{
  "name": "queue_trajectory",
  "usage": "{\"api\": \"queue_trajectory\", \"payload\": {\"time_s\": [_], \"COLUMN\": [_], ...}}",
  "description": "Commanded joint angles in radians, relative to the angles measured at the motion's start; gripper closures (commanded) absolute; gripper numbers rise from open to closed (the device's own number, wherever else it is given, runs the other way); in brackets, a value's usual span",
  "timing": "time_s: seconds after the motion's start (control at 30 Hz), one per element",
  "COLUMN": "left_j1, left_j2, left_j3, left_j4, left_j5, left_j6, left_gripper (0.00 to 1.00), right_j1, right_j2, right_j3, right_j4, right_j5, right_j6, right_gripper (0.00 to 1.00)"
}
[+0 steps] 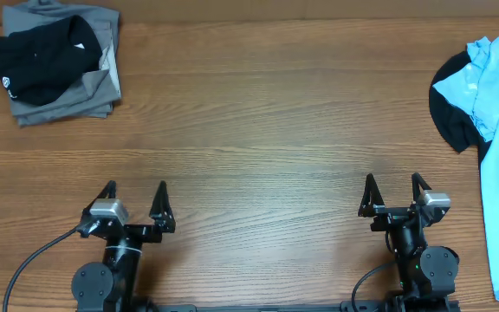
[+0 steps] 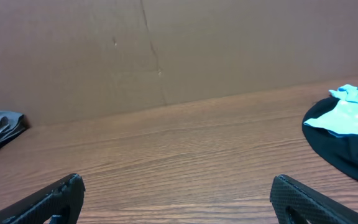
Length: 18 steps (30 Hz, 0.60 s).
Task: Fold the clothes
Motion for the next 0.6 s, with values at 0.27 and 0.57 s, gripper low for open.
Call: {"api": "queue_trajectory", "payload": {"time_s": [0.27,0.57], "left_j1": [-0.008,-0.006], "left_j2": [-0.014,-0.014], "left_j3": [-0.143,-0.19], "left_j4": [0.231,0.229], "left_j5": [-0.116,-0.137], "left_j6": [-0.011,-0.009], "left_gripper": [0.0,0.0], "right_j1": [-0.004,-0.004], "right_j2": [-0.01,-0.01], "right_j3": [-0.011,-0.011], "right_j4": [0.006,0.006], "right_j5": [0.01,0.01], "right_j6": [-0.004,-0.004], "right_gripper": [0.0,0.0]}}
